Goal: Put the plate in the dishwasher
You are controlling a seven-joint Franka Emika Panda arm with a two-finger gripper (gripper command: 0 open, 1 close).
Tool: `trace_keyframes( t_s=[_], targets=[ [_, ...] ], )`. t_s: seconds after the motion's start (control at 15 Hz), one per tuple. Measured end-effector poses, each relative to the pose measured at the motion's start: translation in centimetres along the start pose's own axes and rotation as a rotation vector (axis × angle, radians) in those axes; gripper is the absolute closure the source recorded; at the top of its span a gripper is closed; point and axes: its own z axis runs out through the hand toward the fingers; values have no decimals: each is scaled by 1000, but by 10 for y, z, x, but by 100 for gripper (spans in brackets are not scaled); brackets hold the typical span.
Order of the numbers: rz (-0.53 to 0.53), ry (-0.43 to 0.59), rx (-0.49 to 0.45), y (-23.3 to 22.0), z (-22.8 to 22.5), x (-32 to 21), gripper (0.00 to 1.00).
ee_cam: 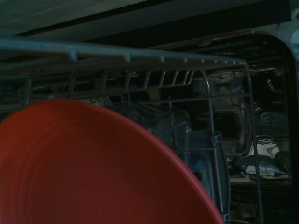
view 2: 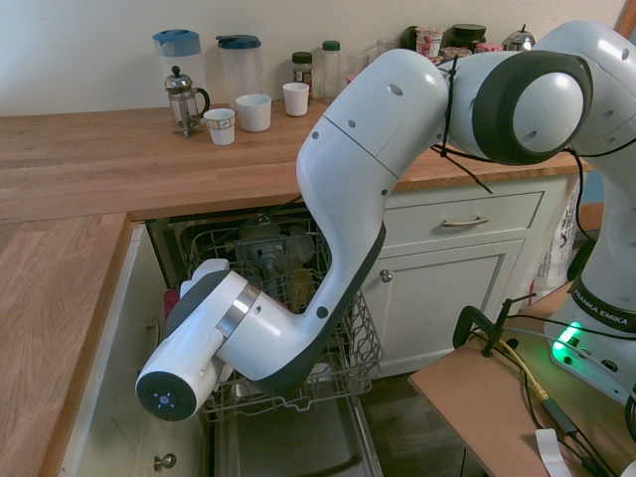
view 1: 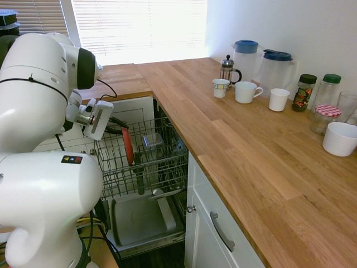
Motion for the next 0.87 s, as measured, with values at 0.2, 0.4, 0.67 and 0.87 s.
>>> trace_keyframes(
  t_s=[0.2,0.4,0.67,0.87],
  targets=[
    [-4,4,20,-3,-7,-3,0],
    [-2,15,36,-4,-18,-1,0],
    [18,46,65,6,-51,14,0],
    [34,54,60,23,-79,20,0]
  ],
)
